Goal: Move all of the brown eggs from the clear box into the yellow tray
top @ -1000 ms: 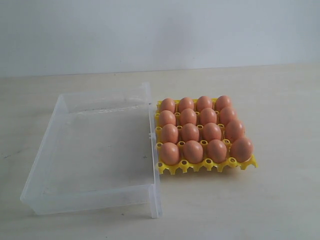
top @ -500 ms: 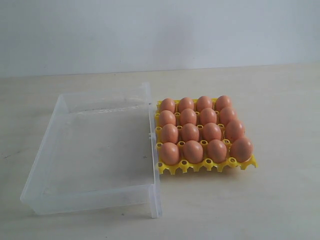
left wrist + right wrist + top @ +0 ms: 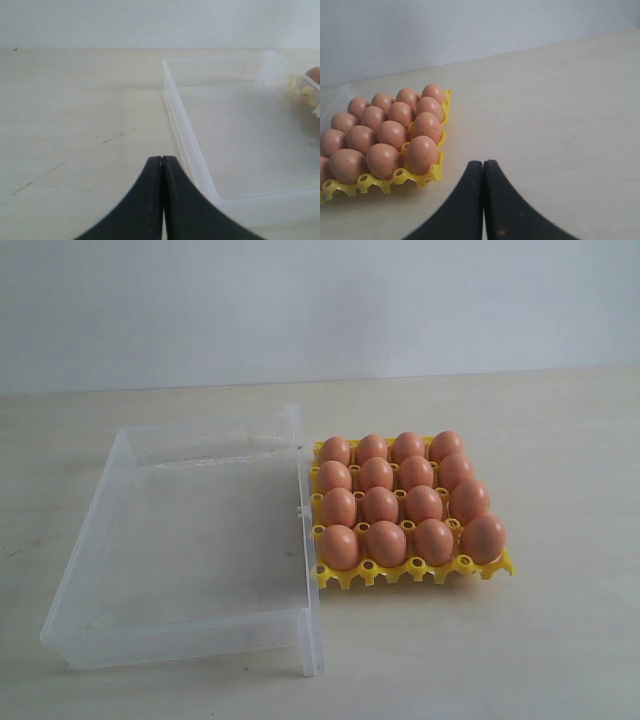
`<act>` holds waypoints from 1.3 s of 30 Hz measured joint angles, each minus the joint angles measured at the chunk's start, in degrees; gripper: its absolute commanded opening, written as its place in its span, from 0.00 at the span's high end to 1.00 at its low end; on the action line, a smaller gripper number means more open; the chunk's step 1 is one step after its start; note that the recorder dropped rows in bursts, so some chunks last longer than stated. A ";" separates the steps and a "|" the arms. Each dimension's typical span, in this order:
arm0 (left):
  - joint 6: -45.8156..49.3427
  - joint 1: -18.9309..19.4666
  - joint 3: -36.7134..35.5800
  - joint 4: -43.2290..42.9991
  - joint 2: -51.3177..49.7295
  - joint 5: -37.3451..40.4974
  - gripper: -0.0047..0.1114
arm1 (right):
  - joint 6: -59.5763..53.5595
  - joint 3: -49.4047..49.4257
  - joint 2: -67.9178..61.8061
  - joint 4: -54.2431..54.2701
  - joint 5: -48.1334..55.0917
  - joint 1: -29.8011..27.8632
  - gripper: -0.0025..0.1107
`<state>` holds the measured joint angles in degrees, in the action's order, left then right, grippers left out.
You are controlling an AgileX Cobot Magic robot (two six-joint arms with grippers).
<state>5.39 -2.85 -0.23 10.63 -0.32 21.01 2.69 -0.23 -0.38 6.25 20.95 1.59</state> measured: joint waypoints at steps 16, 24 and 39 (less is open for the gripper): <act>0.00 0.00 0.00 0.00 0.00 0.00 0.96 | 0.00 0.00 0.00 0.00 0.22 -2.54 0.98; 0.00 0.00 0.00 0.00 0.00 0.00 0.96 | 0.00 0.00 0.00 0.00 0.22 -2.67 0.98; 0.00 0.00 0.00 0.00 0.00 0.00 0.96 | 0.00 0.00 0.00 0.00 0.22 -2.67 0.98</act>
<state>5.39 -2.85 -0.23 10.63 -0.32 21.01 2.69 -0.23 -0.38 6.25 21.17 -1.08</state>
